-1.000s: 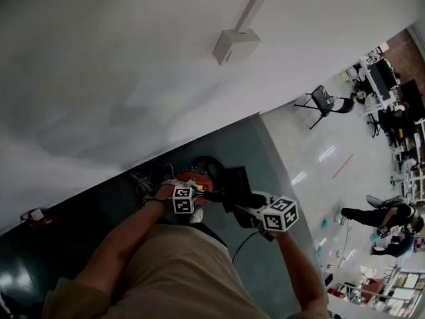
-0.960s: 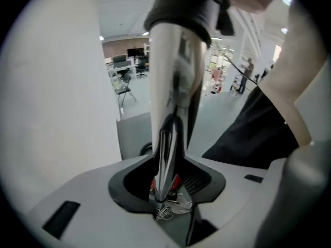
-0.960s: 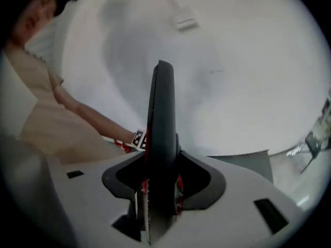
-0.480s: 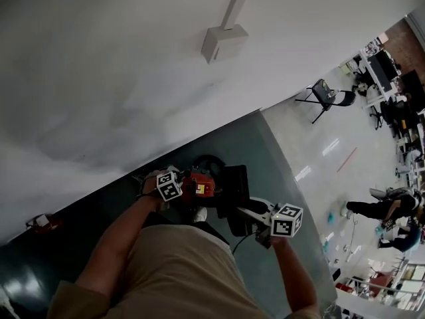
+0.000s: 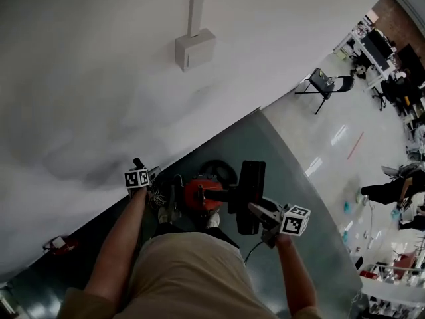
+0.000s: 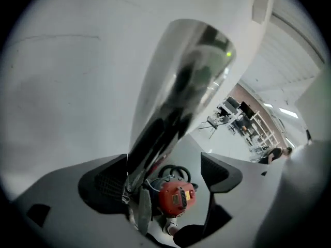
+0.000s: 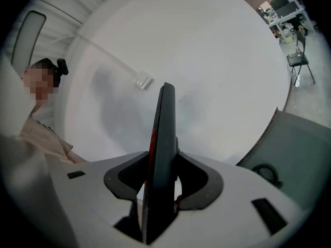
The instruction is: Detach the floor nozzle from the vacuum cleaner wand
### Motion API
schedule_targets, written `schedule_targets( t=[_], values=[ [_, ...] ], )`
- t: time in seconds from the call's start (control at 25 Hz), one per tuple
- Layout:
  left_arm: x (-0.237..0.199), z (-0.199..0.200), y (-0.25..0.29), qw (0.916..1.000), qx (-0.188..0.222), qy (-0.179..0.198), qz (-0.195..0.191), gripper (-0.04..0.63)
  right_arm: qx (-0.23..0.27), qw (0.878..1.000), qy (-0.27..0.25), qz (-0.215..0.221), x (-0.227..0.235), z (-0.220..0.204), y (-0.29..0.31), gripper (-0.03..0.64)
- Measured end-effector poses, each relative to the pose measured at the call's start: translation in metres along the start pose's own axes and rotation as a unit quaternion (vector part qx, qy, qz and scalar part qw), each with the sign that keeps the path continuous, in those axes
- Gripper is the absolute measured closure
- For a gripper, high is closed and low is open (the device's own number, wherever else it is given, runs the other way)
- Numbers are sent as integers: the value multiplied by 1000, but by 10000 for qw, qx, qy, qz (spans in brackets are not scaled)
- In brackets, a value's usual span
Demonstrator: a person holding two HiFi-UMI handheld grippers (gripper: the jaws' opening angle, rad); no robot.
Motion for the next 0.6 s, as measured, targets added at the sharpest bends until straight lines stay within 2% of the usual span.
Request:
schedule_targets(
  t=[0.08,0.12,0.16,0.2,0.24,0.28,0.32,0.4,0.44,0.52,0.6],
  values=[
    [-19,5,-7,9980,232,-578,104,148,-57,9999,72,51,1,-14,-3,443],
    [-27,7,-11,9931,368,-1114,12,143,-93,9999,98,82,1,-20,-6,443],
    [-34,6,-15,9815,492,-1846,-158,143,-124,9998,125,121,2,-25,-9,443],
    [-40,4,-19,9631,563,-2611,-334,139,-154,9996,150,170,2,-29,-12,443],
    [-45,0,-23,9463,574,-3153,-434,126,-188,9994,166,226,2,-33,-14,443],
    [-49,-2,-28,9407,551,-3320,-431,126,-233,9992,168,284,3,-36,-17,442],
    [-51,-3,-35,9463,521,-3171,-357,126,-285,9989,155,338,4,-39,-20,443],
    [-42,-6,-50,9640,484,-2602,-242,126,-401,9982,108,439,9,-43,-29,443],
    [-32,-11,-57,9696,495,-2381,-270,126,-461,9977,95,496,13,-45,-34,443],
    [-2,-27,-74,9753,603,-2078,-444,127,-574,9962,147,632,21,-45,-41,443],
    [32,-53,-94,9769,763,-1903,-600,127,-690,9942,229,791,31,-44,-44,442]
  ],
)
Point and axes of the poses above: the fingertips, and each gripper's own axes: y forward along the fingers, x to its right, z out of its top, the point moved 4 cm from there along -y, backward along the fingers, and after that the axes turned 1 degree about z, right-handed, at the moved point
